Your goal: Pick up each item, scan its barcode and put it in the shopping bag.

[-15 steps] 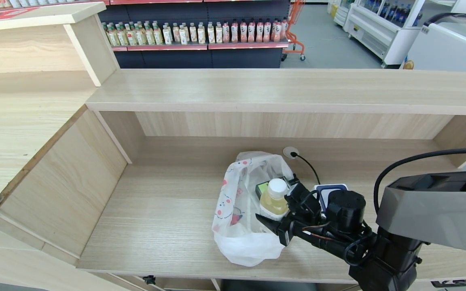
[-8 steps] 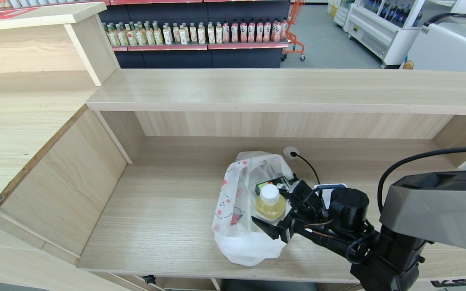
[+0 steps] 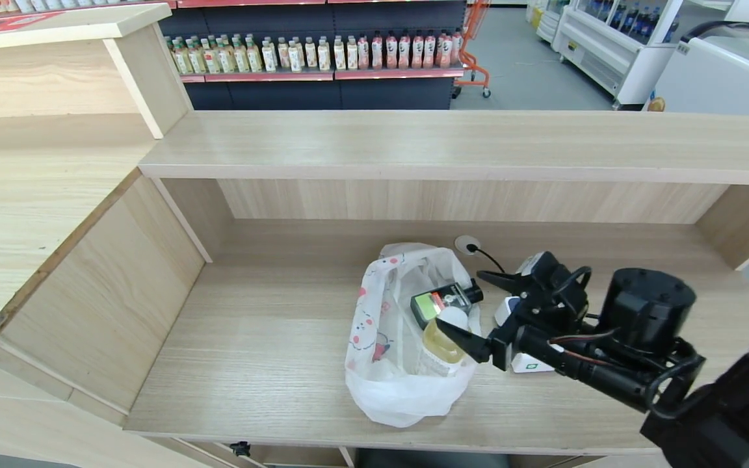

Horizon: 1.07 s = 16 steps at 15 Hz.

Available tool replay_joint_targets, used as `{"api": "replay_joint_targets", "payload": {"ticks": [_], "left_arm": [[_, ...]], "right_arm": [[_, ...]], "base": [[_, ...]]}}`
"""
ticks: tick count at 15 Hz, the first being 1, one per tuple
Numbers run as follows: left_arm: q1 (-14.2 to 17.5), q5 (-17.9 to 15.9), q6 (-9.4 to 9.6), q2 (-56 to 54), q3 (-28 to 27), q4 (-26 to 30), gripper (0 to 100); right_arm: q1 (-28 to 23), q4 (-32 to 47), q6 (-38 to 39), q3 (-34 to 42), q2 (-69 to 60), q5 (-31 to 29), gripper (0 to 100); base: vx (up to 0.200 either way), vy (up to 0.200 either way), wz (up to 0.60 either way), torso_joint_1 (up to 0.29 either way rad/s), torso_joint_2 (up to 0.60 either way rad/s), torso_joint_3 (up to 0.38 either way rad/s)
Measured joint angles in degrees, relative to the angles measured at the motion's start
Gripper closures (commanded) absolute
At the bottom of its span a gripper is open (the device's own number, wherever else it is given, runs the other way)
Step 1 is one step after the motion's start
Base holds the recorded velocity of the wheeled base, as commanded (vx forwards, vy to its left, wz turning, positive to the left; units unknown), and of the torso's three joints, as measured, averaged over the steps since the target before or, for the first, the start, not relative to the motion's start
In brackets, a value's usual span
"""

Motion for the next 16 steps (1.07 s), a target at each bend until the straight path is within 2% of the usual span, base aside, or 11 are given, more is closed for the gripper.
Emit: {"api": "replay_joint_targets", "payload": {"ticks": [3,5,8,12,13,16], "left_arm": [[0.00,0.02,0.02,0.00,0.00,0.00,0],[-0.02,0.02,0.00,0.00,0.00,0.00,0],[0.02,0.02,0.02,0.00,0.00,0.00,0],[0.02,0.02,0.02,0.00,0.00,0.00,0],[0.00,0.02,0.02,0.00,0.00,0.00,0],[0.00,0.00,0.00,0.00,0.00,0.00,0]], "right_arm": [[-4.02,19.70,-0.24,0.69,-14.07,-4.46,0],[-8.66,32.10,0.13,0.17,-23.19,-8.35,0],[-17.29,38.05,0.93,2.46,-34.16,-13.36,0],[-24.89,40.07,2.02,16.30,-48.36,-16.25,0],[-26.30,42.69,2.16,18.80,-52.26,-16.42,0],[-29.56,57.98,2.43,22.05,-65.24,-16.58,0]], "base": [[0.000,0.000,0.00,0.000,0.00,0.000],[0.000,0.000,0.00,0.000,0.00,0.000],[0.000,0.000,0.00,0.000,0.00,0.000],[0.000,0.000,0.00,0.000,0.00,0.000],[0.000,0.000,0.00,0.000,0.00,0.000],[0.000,0.000,0.00,0.000,0.00,0.000]]}}
